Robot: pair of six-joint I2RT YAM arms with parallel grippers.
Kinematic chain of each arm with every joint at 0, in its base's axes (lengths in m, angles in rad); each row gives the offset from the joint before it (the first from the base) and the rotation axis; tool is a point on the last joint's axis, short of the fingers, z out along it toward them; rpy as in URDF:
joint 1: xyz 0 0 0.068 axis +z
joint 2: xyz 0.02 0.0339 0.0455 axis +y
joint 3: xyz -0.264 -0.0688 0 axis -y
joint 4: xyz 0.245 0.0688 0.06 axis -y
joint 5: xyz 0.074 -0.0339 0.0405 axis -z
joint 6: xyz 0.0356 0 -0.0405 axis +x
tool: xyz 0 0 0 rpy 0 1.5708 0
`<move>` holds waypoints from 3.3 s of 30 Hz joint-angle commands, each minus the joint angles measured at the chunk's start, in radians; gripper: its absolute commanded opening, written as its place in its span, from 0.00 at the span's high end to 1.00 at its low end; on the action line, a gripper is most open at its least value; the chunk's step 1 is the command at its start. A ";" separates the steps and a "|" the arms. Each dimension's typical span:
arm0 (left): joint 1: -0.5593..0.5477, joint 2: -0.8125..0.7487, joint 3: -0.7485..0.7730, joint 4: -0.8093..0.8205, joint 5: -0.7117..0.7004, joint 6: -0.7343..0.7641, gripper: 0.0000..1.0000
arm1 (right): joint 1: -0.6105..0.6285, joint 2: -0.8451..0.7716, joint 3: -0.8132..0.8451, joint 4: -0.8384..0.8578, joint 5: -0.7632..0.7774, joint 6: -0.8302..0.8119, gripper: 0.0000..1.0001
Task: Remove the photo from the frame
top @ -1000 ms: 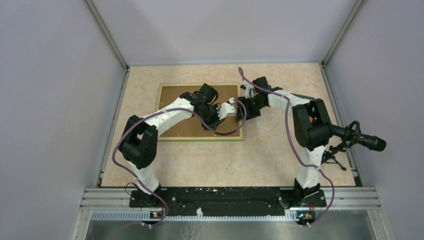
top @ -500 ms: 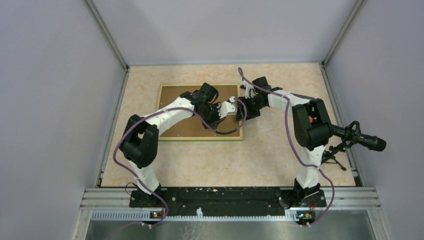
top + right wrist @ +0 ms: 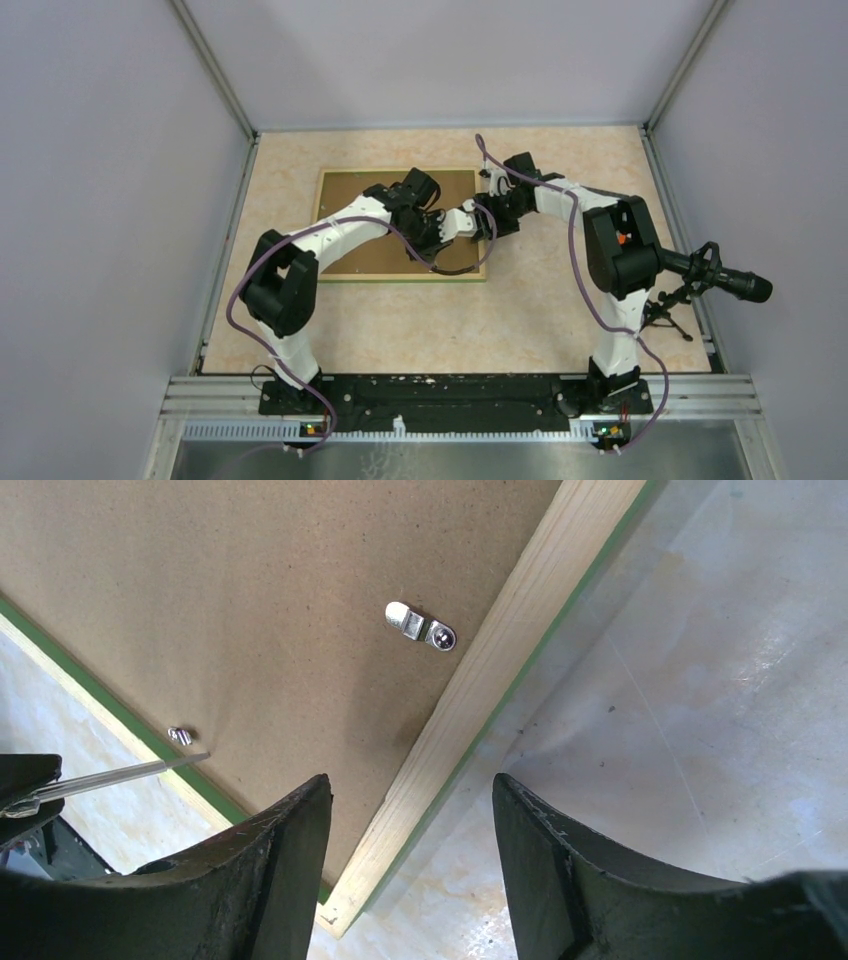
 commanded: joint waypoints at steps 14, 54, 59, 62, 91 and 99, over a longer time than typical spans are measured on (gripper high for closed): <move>0.039 -0.028 0.004 -0.088 -0.146 0.101 1.00 | 0.008 0.045 0.003 -0.030 0.067 -0.021 0.46; 0.389 -0.080 0.142 -0.053 0.144 -0.247 1.00 | 0.001 0.099 0.538 -0.140 0.097 -0.276 0.33; 0.524 -0.099 0.150 -0.024 0.199 -0.342 1.00 | 0.128 0.020 0.420 -0.121 0.056 -0.261 0.34; 0.607 -0.116 0.150 0.011 0.190 -0.403 1.00 | 0.196 0.033 0.397 -0.096 0.043 -0.234 0.36; 0.806 -0.164 0.088 0.013 0.277 -0.419 1.00 | 0.339 0.189 0.319 -0.300 0.022 -0.460 0.60; 0.805 -0.105 0.093 0.031 0.357 -0.430 1.00 | 0.254 0.008 0.106 -0.366 0.100 -0.620 0.62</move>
